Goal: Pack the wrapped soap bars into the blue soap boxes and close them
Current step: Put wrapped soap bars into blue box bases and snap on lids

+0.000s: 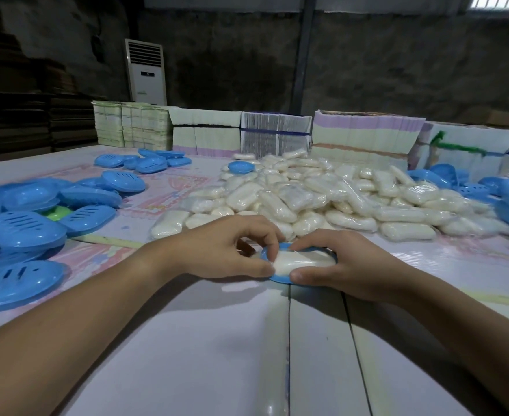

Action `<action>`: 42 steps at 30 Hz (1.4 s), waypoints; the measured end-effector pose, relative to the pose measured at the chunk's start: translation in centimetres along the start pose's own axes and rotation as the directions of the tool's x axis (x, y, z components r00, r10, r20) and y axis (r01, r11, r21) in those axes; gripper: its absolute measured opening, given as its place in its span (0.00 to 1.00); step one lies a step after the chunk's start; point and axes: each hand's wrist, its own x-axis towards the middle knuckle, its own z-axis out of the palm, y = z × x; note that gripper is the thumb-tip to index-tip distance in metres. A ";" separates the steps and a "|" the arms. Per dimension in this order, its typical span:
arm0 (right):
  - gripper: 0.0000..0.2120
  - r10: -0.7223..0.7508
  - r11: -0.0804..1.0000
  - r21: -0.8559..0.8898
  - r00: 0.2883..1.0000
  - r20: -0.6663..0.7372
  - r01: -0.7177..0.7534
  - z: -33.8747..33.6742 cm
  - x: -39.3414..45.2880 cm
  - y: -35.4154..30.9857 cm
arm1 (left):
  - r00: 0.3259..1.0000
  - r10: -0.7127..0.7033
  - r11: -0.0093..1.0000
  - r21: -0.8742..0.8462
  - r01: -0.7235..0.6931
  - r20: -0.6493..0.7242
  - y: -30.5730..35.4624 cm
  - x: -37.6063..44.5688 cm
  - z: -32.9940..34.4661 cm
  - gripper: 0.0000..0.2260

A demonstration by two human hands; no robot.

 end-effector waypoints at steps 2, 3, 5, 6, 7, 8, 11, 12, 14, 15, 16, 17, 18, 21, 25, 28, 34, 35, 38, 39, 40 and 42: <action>0.15 0.008 1.000 0.029 1.000 0.010 -0.008 -0.1 0.0 0.0 | 0.999 -0.030 0.999 -0.042 0.031 0.016 -0.1 0.0 0.2 0.05; 0.13 0.004 0.999 0.048 1.000 0.015 -0.004 -0.2 0.0 0.1 | 0.999 -0.045 0.997 -0.056 0.046 0.025 -0.1 0.1 0.3 0.04; 0.13 -0.012 0.997 0.077 1.000 0.019 0.011 -0.5 0.0 0.2 | 0.998 -0.066 0.996 -0.054 0.067 0.025 0.0 0.3 0.6 0.03; 0.14 -0.019 0.997 0.078 1.000 0.021 0.017 -0.6 -0.1 0.2 | 0.998 -0.069 0.997 -0.045 0.069 0.014 0.1 0.5 0.7 0.03; 0.15 -0.024 0.997 0.072 0.999 0.026 0.022 -0.7 -0.1 0.3 | 0.998 -0.066 0.997 -0.036 0.066 0.000 0.1 0.6 0.8 0.03; 0.15 -0.028 0.998 0.063 0.999 0.031 0.026 -0.8 -0.1 0.3 | 0.998 -0.062 0.998 -0.026 0.062 -0.010 0.2 0.6 0.8 0.03; 0.17 -0.032 0.999 0.023 0.999 0.021 0.032 -0.8 -0.2 0.3 | 0.998 -0.056 0.998 -0.018 0.056 -0.009 0.3 0.5 0.8 0.03; 0.19 -0.031 1.000 0.004 1.000 0.006 0.031 -0.8 -0.2 0.4 | 0.999 -0.050 0.999 -0.017 0.050 -0.006 0.4 0.4 0.8 0.03; 0.22 -0.026 1.000 -0.011 0.999 -0.021 0.026 -0.8 -0.2 0.5 | 0.999 -0.036 0.999 -0.012 0.036 -0.011 0.5 0.3 0.9 0.04; 0.22 -0.023 1.000 -0.006 0.999 -0.027 0.023 -0.8 -0.1 0.6 | 0.999 -0.033 0.999 -0.007 0.033 -0.011 0.5 0.3 0.9 0.05; 0.20 -0.019 1.000 0.003 1.000 -0.023 0.019 -0.8 -0.1 0.7 | 0.999 -0.034 0.999 0.001 0.034 -0.001 0.6 0.2 0.9 0.07; 0.19 -0.015 1.000 0.014 1.000 -0.015 0.015 -0.8 -0.1 0.8 | 0.999 -0.039 0.999 0.012 0.039 0.013 0.6 0.2 1.0 0.09; 0.17 -0.012 1.000 0.026 1.000 -0.009 0.012 -0.8 -0.1 0.8 | 0.999 -0.040 0.999 0.024 0.039 0.023 0.7 0.2 1.2 0.11; 0.19 0.006 0.993 0.122 1.000 -0.018 -0.003 -0.7 -0.1 1.0 | 1.000 0.003 0.997 0.071 -0.001 -0.022 0.8 0.3 1.9 0.14; 0.10 0.039 0.973 0.232 0.992 -0.122 -0.009 -0.5 -0.1 1.3 | 0.998 0.043 0.996 0.079 -0.040 -0.043 0.8 0.5 2.5 0.15; 0.06 0.125 0.961 0.270 0.959 -0.254 -0.054 -0.5 0.3 1.6 | 0.998 0.041 0.996 0.084 -0.037 -0.045 0.3 0.7 2.6 0.15; 0.07 0.226 0.918 0.388 0.915 -0.335 -0.085 -1.1 -0.2 1.6 | 0.993 0.097 0.994 0.056 -0.093 -0.066 -0.2 0.8 3.1 0.14; 0.07 0.230 0.919 0.384 0.915 -0.331 -0.092 -1.1 -0.2 1.4 | 0.993 0.103 0.993 0.063 -0.099 -0.063 -0.1 0.9 3.3 0.13; 0.06 0.233 0.930 0.352 0.914 -0.331 -0.110 -1.2 -0.4 1.1 | 0.992 0.127 0.984 0.125 -0.124 -0.020 -0.1 1.0 4.0 0.15; 0.05 0.237 0.931 0.347 0.908 -0.345 -0.111 -1.4 -0.4 1.1 | 0.990 0.142 0.980 0.143 -0.140 -0.006 -0.3 1.0 4.2 0.16; 0.06 0.247 0.929 0.351 0.898 -0.364 -0.113 -1.7 -0.5 1.4 | 0.987 0.159 0.974 0.163 -0.157 -0.002 -0.6 1.0 4.3 0.16; 0.06 0.286 0.919 0.372 0.868 -0.406 -0.129 -2.8 -0.9 2.2 | 0.981 0.194 0.964 0.189 -0.186 -0.019 -1.6 1.2 4.6 0.18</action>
